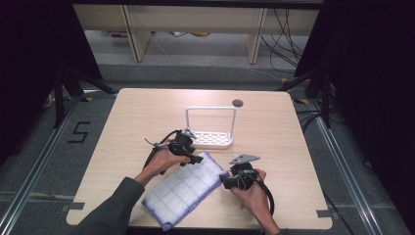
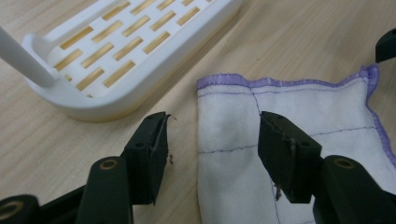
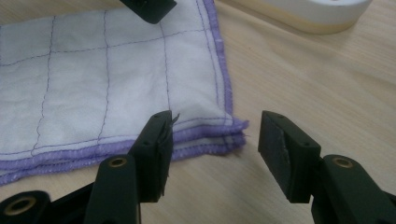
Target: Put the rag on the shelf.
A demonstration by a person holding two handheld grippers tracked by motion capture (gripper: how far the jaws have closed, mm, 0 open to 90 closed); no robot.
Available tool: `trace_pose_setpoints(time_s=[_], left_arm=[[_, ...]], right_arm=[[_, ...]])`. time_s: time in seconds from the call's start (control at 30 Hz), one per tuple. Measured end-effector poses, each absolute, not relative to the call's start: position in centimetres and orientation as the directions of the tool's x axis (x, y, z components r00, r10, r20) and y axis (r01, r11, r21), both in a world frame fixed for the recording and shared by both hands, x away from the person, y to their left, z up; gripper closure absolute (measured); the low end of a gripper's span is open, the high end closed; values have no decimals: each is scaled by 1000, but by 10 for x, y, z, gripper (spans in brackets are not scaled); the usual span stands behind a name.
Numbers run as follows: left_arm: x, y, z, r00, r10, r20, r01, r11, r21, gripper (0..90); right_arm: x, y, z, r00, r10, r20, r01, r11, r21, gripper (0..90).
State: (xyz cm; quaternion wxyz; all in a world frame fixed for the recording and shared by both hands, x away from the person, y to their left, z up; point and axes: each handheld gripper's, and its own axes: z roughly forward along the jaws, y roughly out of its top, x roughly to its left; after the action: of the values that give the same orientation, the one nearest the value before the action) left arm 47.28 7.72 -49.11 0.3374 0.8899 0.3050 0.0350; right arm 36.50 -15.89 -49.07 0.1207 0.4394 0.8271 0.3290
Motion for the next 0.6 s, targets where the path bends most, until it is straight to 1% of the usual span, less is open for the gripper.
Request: trace_pose_setpoints(time_s=[0.03, 0.1, 0.13, 0.17, 0.2, 0.3, 0.4, 0.5, 0.53, 0.6], left_arm=[[473, 76, -491, 808, 571, -146, 523, -580, 625, 430], [473, 73, -491, 817, 563, -127, 509, -599, 617, 435], [473, 72, -491, 816, 564, -127, 510, -599, 618, 435], [473, 70, -491, 821, 557, -124, 506, -609, 611, 435], [473, 69, -491, 820, 559, -123, 506, -608, 611, 435], [476, 67, -493, 810, 570, -140, 520, -588, 620, 437], [477, 65, -495, 810, 572, -128, 519, -599, 610, 450], [480, 64, -497, 811, 571, -132, 520, -598, 610, 469], [480, 63, -498, 807, 576, -133, 523, -591, 614, 480], [481, 63, -498, 816, 563, -130, 514, -603, 611, 511]], right_arm=[[365, -156, -493, -574, 813, 99, 651, 380, 658, 460], [366, -156, -494, -589, 804, 83, 643, 405, 650, 460], [366, -155, -494, -577, 811, 103, 663, 390, 639, 460], [366, -154, -497, -572, 815, 96, 653, 380, 655, 459], [366, -153, -496, -571, 814, 106, 668, 386, 636, 460], [369, -153, -497, -576, 812, 93, 657, 392, 644, 459], [369, -151, -497, -570, 815, 105, 668, 385, 636, 460], [371, -151, -499, -578, 811, 89, 663, 403, 631, 470], [371, -149, -501, -568, 817, 101, 666, 385, 639, 481], [372, -149, -501, -582, 808, 93, 669, 411, 619, 517]])
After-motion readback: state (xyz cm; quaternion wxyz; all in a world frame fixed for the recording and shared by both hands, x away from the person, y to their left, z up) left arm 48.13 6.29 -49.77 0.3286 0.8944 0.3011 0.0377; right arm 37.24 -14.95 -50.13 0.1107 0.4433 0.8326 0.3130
